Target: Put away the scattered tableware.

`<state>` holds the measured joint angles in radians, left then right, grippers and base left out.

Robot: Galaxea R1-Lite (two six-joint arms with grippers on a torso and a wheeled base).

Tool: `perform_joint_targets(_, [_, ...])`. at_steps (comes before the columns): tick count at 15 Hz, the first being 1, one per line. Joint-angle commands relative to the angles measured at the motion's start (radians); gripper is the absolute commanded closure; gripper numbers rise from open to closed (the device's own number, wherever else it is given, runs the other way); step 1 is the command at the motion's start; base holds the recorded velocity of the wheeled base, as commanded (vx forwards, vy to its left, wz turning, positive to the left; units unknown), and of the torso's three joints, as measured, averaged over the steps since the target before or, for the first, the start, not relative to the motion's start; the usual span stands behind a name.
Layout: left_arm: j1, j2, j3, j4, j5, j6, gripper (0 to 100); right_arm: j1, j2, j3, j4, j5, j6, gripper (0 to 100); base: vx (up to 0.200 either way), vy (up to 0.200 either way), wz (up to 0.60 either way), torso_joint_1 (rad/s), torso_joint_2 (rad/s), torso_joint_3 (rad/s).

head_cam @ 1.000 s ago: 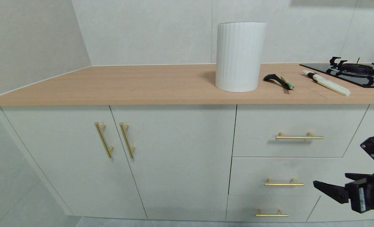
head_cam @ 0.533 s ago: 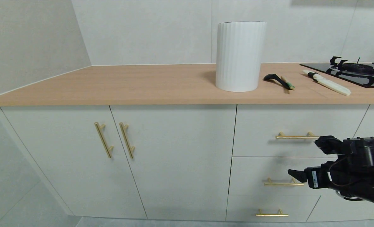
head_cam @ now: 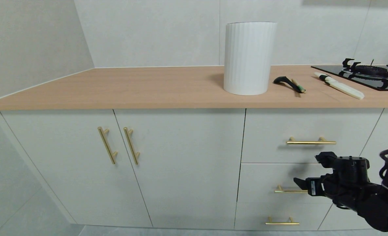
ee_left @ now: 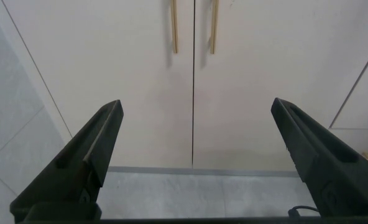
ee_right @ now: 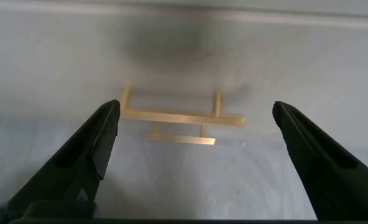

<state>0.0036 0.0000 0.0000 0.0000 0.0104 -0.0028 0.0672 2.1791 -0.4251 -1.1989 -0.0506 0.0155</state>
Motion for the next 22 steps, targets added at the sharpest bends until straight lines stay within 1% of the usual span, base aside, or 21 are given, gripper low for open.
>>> perform_joint_targets(1, [0.001,0.0,0.0,0.0,0.0,0.0,0,-0.001,0.189,-0.001,-0.146,-0.023,0.001,0,0.0,0.0,0.0,0.0,0.0,0.0])
perform_joint_targets(2, [0.001,0.0,0.0,0.0,0.0,0.0,0,0.0,0.228,-0.004,-0.191,-0.028,0.001,0,0.0,0.0,0.0,0.0,0.0,0.0])
perform_joint_targets(3, [0.001,0.0,0.0,0.0,0.0,0.0,0,0.0,0.245,-0.007,-0.206,-0.029,0.001,0,0.0,0.0,0.0,0.0,0.0,0.0])
perform_joint_targets(8, [0.001,0.0,0.0,0.0,0.0,0.0,0,0.003,0.283,-0.044,-0.214,-0.052,0.006,0,0.0,0.0,0.0,0.0,0.0,0.0])
perform_joint_targets(10, [0.001,0.0,0.0,0.0,0.0,0.0,0,0.003,0.294,-0.047,-0.238,-0.052,0.007,0,0.0,0.0,0.0,0.0,0.0,0.0])
perform_joint_targets(22, [0.001,0.0,0.0,0.0,0.0,0.0,0,0.005,0.306,0.003,-0.234,-0.052,-0.026,0,0.0,0.0,0.0,0.0,0.0,0.0])
